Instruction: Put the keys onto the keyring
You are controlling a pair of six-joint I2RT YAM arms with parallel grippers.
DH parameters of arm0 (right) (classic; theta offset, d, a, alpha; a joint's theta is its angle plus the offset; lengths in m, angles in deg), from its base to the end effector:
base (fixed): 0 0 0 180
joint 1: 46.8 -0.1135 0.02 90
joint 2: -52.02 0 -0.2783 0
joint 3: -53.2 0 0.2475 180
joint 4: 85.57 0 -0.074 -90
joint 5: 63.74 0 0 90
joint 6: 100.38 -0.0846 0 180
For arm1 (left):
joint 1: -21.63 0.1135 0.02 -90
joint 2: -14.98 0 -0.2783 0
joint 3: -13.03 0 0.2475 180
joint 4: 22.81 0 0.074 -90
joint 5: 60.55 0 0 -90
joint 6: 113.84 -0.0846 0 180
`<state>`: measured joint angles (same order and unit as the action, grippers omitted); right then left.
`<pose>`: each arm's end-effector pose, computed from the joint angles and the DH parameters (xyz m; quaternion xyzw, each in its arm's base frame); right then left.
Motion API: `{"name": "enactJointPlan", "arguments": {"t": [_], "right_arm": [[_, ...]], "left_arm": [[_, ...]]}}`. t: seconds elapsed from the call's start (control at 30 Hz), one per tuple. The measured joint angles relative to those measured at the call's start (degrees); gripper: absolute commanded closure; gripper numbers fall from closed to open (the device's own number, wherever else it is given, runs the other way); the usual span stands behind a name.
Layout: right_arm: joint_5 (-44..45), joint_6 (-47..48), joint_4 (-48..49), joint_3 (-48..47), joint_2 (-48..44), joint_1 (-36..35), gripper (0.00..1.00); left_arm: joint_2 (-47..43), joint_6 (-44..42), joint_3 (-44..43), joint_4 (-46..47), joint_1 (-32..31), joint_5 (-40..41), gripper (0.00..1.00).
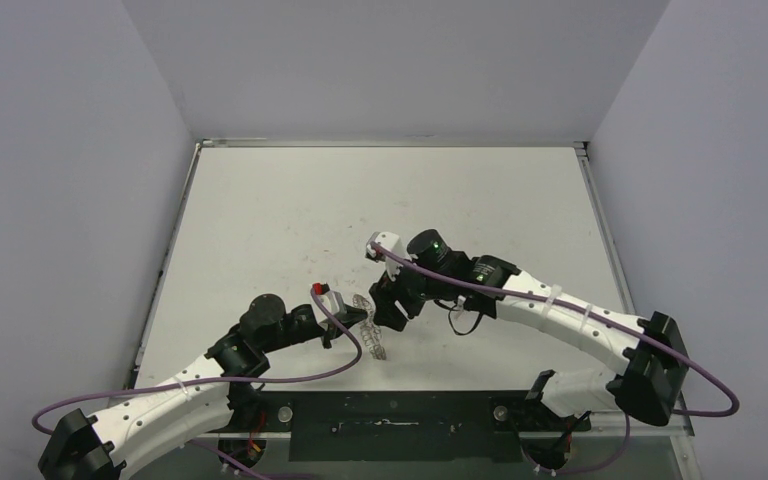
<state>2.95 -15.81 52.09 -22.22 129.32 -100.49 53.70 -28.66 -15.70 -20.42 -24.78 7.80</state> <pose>0.1595 0.2736 0.2711 -0.4406 0.7913 0.3498 0.2395 0.1138 -0.1649 0.2245 0.4310 0.6129 -0.3618 0.5547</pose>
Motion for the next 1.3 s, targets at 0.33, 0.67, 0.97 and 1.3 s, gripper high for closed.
{"name": "enactJointPlan", "arguments": {"t": [0.33, 0.67, 0.97, 1.3], "right_arm": [[1.51, 2.1, 10.25, 8.52, -13.55, 0.5, 0.32], [-5.2, 14.1, 19.74, 16.81, -15.76, 0.5, 0.51], [-11.04, 21.62, 25.51, 18.32, -10.88, 0.5, 0.65], [-13.53, 27.06, 30.08, 20.63, -10.36, 0.5, 0.7]], "left_arm": [[-0.57, 0.07, 0.31, 0.07, 0.0, -0.02, 1.0], [-0.92, 0.07, 0.31, 0.11, 0.0, -0.31, 1.0], [-1.27, 0.02, 0.33, 0.11, 0.0, -1.31, 1.0], [-1.55, -0.11, 0.33, 0.13, 0.0, -1.79, 1.0]]}}
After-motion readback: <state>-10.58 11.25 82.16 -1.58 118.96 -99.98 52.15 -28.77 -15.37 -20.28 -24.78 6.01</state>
